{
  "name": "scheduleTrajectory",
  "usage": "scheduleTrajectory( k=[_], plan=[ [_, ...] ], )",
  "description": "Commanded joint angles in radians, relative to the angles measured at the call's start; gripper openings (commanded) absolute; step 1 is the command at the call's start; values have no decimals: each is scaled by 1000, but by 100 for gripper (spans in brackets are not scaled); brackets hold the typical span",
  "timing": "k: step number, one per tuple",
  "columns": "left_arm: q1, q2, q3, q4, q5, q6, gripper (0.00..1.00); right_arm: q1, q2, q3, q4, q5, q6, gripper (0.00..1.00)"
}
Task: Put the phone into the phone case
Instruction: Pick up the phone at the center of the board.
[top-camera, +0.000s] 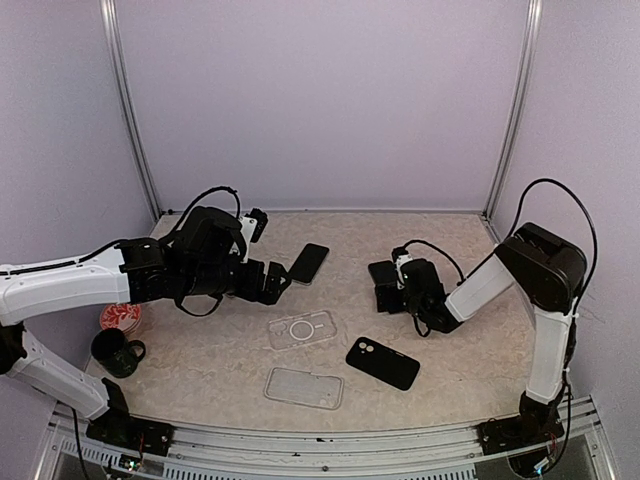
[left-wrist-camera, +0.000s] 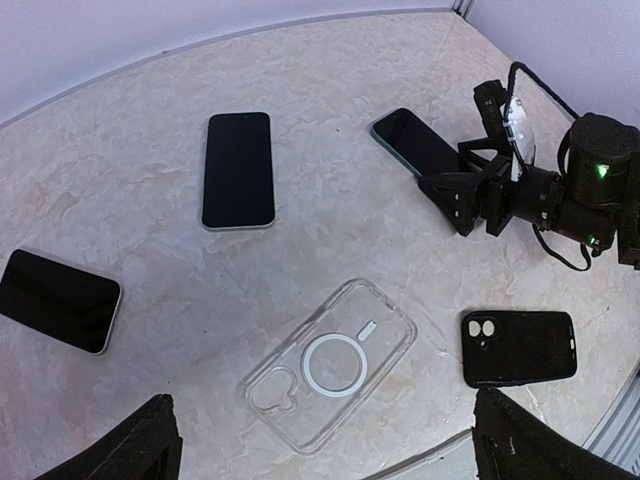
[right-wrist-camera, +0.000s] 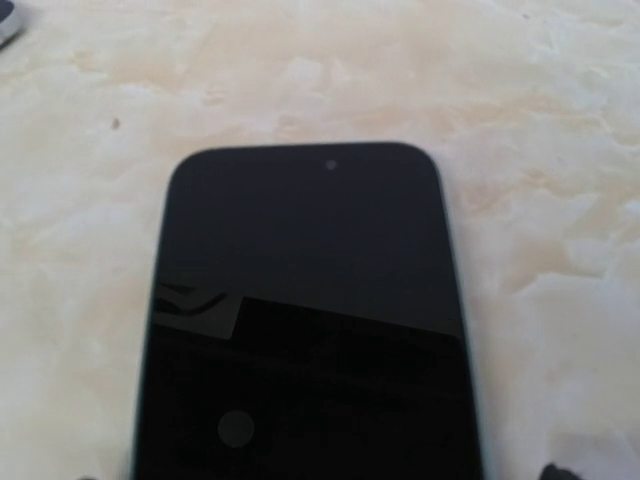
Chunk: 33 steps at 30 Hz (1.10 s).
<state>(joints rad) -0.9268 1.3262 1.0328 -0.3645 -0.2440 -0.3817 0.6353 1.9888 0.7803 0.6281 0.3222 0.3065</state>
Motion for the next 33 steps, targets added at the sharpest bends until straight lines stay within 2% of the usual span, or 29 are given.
scheduleTrajectory(
  k=[1, 9, 18, 21, 26, 33],
  plan=[
    [-7, -24, -1, 25, -10, 1, 99, 25, 101, -53, -173, -45, -6, 92],
    [-7, -9, 14, 29, -12, 5, 99, 51, 135, -49, -187, -24, -7, 88],
    [-7, -4, 31, 27, -17, 13, 99, 61, 147, -71, -179, -20, 12, 74],
    [-6, 0, 37, 29, -17, 16, 99, 61, 149, -74, -174, -23, 11, 66],
    [-6, 14, 54, 27, -23, 18, 99, 64, 140, -75, -173, -17, 0, 61],
    [-6, 45, 75, 33, -44, 0, 99, 101, 39, -81, -172, 29, -39, 60]
  ],
)
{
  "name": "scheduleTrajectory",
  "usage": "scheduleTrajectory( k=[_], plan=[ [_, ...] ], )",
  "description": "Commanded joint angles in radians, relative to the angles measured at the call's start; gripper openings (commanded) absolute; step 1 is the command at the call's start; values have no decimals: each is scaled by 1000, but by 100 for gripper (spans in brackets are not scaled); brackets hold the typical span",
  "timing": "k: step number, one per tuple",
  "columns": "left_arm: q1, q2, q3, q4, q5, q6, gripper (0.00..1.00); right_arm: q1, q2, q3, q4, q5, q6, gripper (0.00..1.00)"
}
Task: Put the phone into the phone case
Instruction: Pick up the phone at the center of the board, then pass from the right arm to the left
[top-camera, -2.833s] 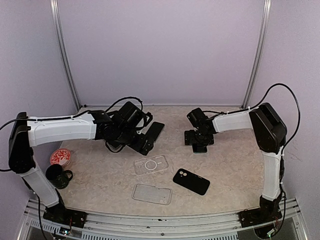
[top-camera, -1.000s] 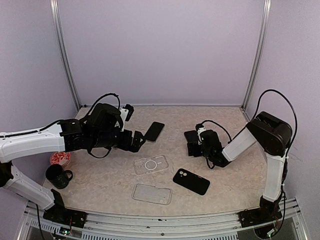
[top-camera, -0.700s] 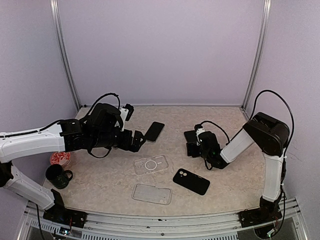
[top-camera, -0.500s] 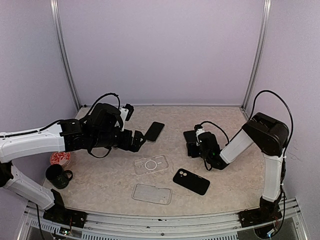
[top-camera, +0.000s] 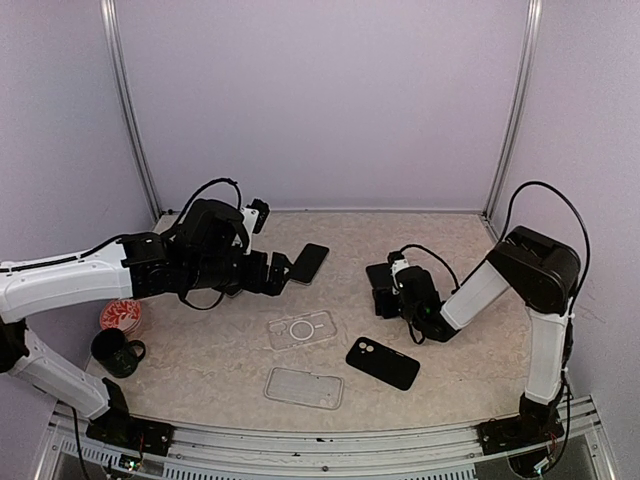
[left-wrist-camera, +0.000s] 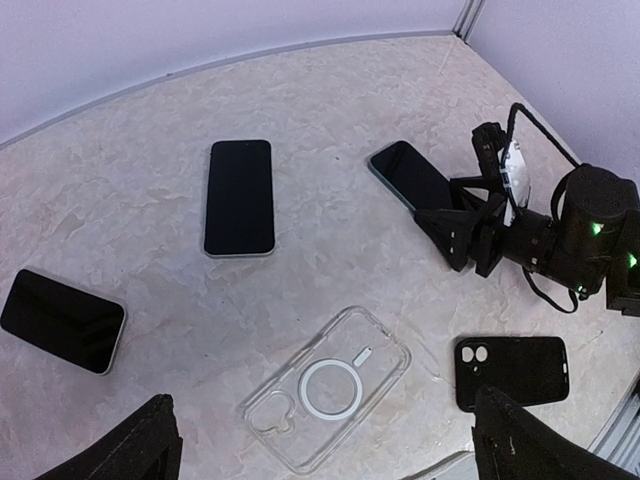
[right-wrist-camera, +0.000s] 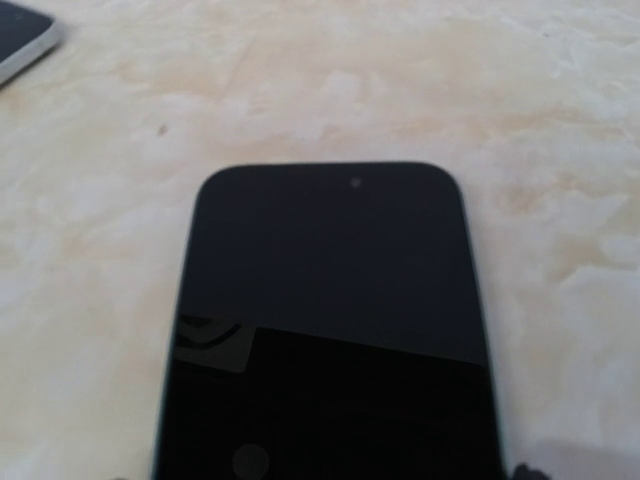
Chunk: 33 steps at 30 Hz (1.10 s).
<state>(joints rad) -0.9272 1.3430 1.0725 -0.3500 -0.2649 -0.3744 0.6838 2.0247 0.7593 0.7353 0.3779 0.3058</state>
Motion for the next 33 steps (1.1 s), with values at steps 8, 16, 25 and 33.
scheduleTrajectory(
  k=[8, 16, 25, 33],
  plan=[
    [15, 87, 54, 60, 15, -46, 99, 74, -127, -44, -282, 12, -88, 57],
    [118, 128, 21, 203, 240, -100, 99, 88, -186, -45, -261, -1, -133, 56],
    [163, 226, 51, 304, 395, -140, 99, 98, -256, -77, -220, -18, -164, 55],
    [188, 297, 57, 395, 510, -170, 99, 104, -344, -94, -175, -52, -202, 54]
  ],
)
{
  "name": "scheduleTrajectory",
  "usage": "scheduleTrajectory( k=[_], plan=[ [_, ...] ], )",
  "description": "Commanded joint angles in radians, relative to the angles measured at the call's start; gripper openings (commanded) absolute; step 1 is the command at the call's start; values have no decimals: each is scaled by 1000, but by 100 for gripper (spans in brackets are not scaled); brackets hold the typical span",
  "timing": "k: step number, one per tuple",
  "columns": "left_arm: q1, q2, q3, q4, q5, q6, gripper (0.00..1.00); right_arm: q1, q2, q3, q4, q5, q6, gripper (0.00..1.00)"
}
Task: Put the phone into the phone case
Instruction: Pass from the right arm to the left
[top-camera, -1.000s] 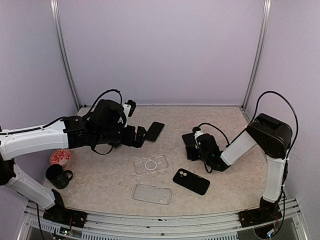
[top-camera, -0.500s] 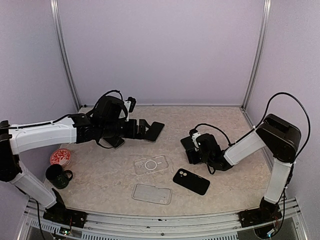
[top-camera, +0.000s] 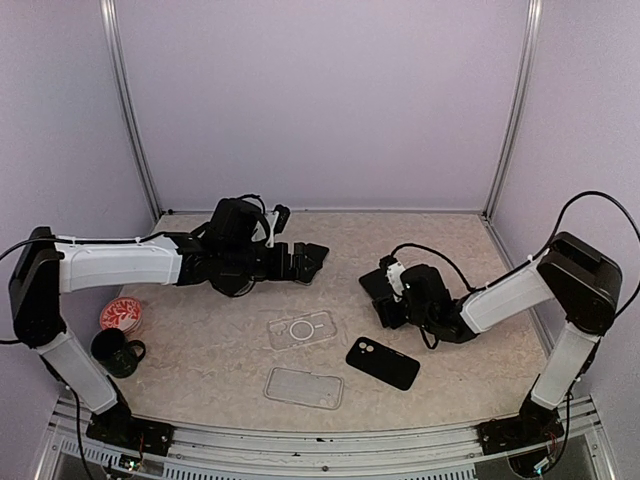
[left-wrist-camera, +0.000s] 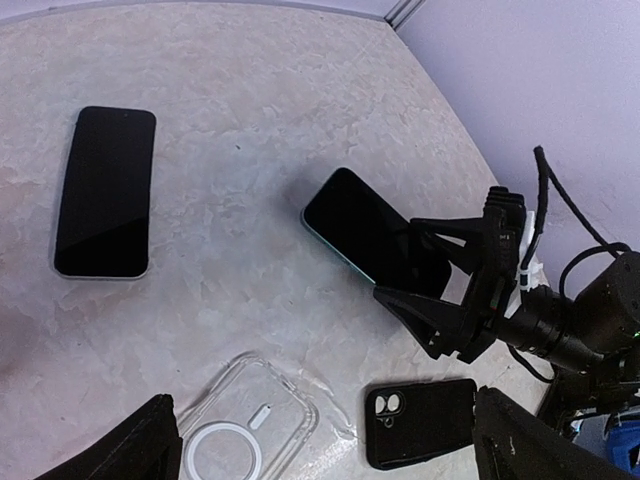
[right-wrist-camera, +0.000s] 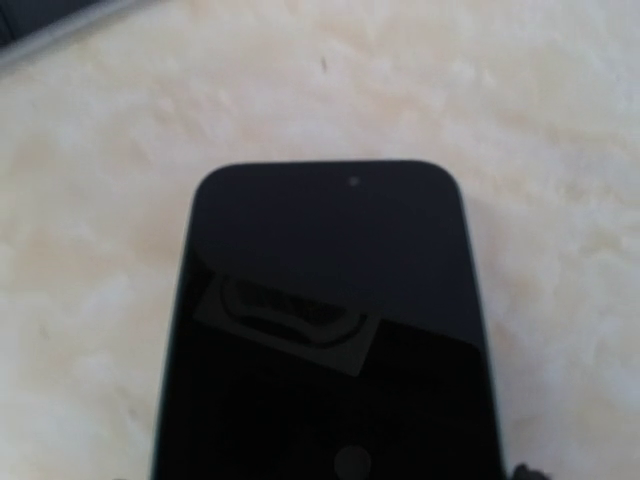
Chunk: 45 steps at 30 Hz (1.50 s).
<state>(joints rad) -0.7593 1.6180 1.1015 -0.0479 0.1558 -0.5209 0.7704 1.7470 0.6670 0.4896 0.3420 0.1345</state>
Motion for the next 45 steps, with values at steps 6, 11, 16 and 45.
scheduleTrajectory(
  k=[6, 11, 16, 45],
  plan=[
    [50, 66, 28, 175, 206, -52, 99, 38, -124, -11, 101, -57, -59, 54],
    [69, 106, 38, 240, 304, -87, 99, 88, -188, -28, 124, -82, -88, 54],
    [71, 139, 56, 263, 372, -101, 99, 142, -250, -37, 126, -90, -118, 54],
    [54, 188, 49, 400, 629, -211, 82, 306, -316, -17, 115, -26, -286, 54]
  ],
)
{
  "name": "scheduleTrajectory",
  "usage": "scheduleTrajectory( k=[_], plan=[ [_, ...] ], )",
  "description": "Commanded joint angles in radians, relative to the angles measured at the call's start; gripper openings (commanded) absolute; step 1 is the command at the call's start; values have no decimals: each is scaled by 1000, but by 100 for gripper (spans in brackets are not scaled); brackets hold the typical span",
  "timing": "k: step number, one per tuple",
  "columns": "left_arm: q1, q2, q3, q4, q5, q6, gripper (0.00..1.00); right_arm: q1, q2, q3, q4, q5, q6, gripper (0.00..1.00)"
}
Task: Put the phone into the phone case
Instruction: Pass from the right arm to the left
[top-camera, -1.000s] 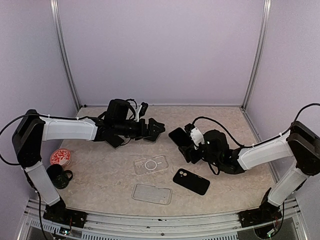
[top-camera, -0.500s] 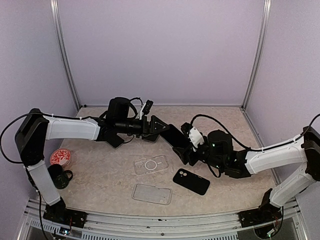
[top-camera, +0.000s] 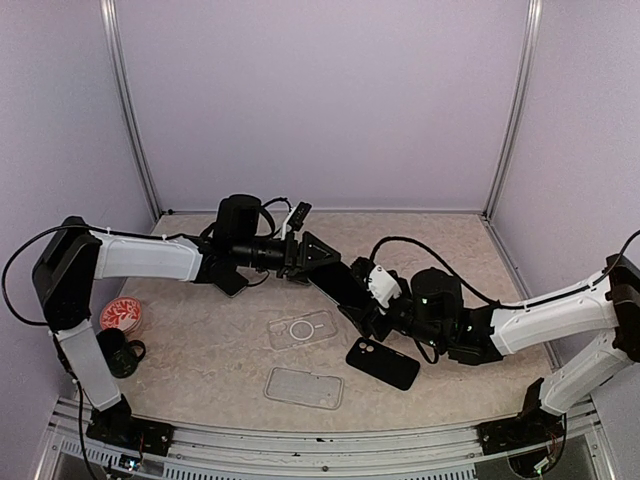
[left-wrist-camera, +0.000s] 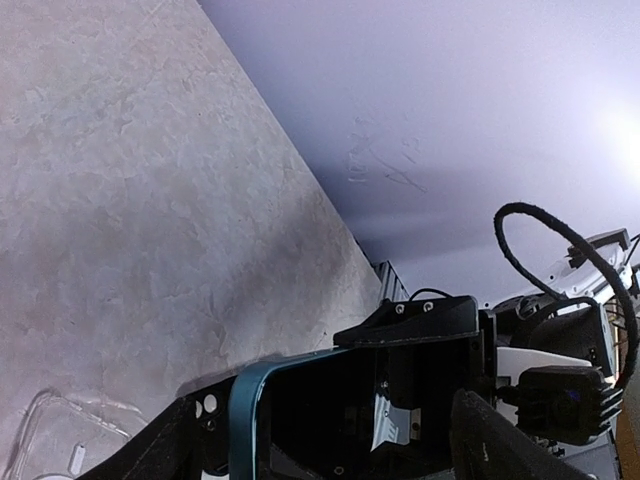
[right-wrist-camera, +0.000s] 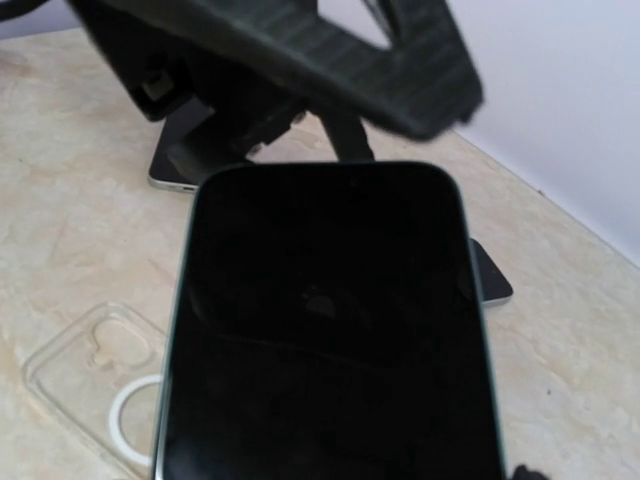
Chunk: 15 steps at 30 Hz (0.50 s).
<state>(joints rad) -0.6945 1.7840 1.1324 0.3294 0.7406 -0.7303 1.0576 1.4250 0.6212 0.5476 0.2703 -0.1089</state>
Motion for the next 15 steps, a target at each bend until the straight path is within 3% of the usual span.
scheduleTrajectory(
  k=[1, 15],
  plan=[
    [-12, 22, 16, 22, 48, -1, 80, 20, 9, 32, 55, 51, -48, 54],
    [-28, -4, 7, -16, 65, 24, 55, 27, 17, 46, 56, 52, -78, 55]
  ],
)
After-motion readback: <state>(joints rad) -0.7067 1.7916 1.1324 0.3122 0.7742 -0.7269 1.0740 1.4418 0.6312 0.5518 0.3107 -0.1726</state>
